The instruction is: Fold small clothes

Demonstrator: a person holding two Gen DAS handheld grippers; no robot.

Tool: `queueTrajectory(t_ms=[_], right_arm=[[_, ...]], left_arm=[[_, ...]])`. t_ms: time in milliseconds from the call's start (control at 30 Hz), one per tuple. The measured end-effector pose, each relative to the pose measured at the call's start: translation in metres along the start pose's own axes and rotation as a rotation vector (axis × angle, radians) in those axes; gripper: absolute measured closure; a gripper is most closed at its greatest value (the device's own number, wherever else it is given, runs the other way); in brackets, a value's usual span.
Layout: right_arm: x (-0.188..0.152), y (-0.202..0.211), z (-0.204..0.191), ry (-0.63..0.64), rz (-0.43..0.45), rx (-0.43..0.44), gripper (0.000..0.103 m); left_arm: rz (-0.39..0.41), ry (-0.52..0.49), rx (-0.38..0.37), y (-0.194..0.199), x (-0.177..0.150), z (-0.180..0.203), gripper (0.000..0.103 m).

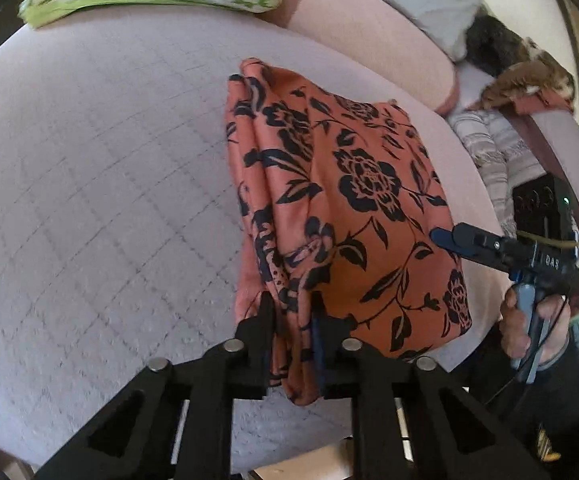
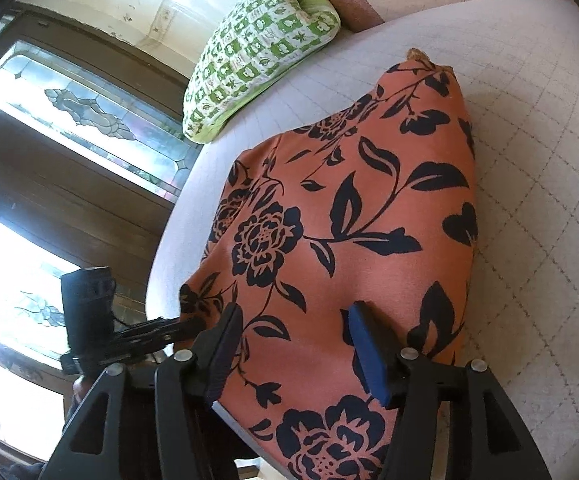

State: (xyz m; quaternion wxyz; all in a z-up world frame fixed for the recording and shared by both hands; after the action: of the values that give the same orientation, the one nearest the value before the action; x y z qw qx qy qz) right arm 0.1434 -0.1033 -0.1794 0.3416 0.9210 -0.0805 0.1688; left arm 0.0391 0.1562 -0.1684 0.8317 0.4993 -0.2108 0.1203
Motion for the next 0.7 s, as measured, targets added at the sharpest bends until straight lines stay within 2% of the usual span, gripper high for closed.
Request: queueTrajectory(t_ms=[67, 167, 233, 267, 333, 367, 500, 633, 700], right_arm=[[0.001, 0.001, 0.004, -0.017, -0.005, 0.025, 0.044], [0.003, -0.001, 0.008, -0.054, -0.015, 0.049, 0.044], [0.004, -0.001, 0.006, -0.050, -0.024, 0.046, 0.044], [0.005, -0.001, 0.006, -0.050, -0.026, 0.046, 0.044], [0.006, 0.000, 0.006, -0.058, -0.027, 0.048, 0.044], [0.006, 0.002, 0.005, -0.063, -0.025, 0.045, 0.044], [0.009, 0.014, -0.002, -0.056, -0.017, 0.055, 0.041], [0.022, 0.028, -0.009, -0.050, 0.026, 0.078, 0.041], [0.029, 0.030, -0.007, -0.081, 0.033, 0.122, 0.040]], left_arm=[[-0.034, 0.067, -0.030, -0.008, 0.002, -0.015, 0.089], [-0.054, 0.002, 0.017, -0.002, 0.002, -0.005, 0.088], [-0.032, -0.002, 0.039, 0.005, 0.002, 0.000, 0.083], [-0.012, 0.011, 0.047, 0.011, 0.003, 0.001, 0.077], [0.019, 0.047, 0.074, 0.024, 0.006, 0.001, 0.049], [0.048, 0.056, 0.080, 0.032, 0.009, 0.002, 0.046], [0.106, 0.027, 0.086, 0.037, 0.031, 0.011, 0.043], [0.080, 0.044, 0.087, 0.008, 0.049, 0.006, 0.044], [0.067, 0.050, 0.079, -0.010, 0.054, 0.002, 0.047]])
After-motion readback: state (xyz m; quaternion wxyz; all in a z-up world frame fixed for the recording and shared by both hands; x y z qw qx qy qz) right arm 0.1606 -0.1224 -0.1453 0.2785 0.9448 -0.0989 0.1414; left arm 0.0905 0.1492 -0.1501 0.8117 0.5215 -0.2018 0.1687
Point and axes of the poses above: each gripper's, at about its wrist camera, not at the fingertips, and y roughly against the way its jaws point, z to its right, x to its top, the point moved 2 cm from there along -y, roughly the way its jaws point, and after that the axes turned 7 degrees about -y, right-handed, at the moved point
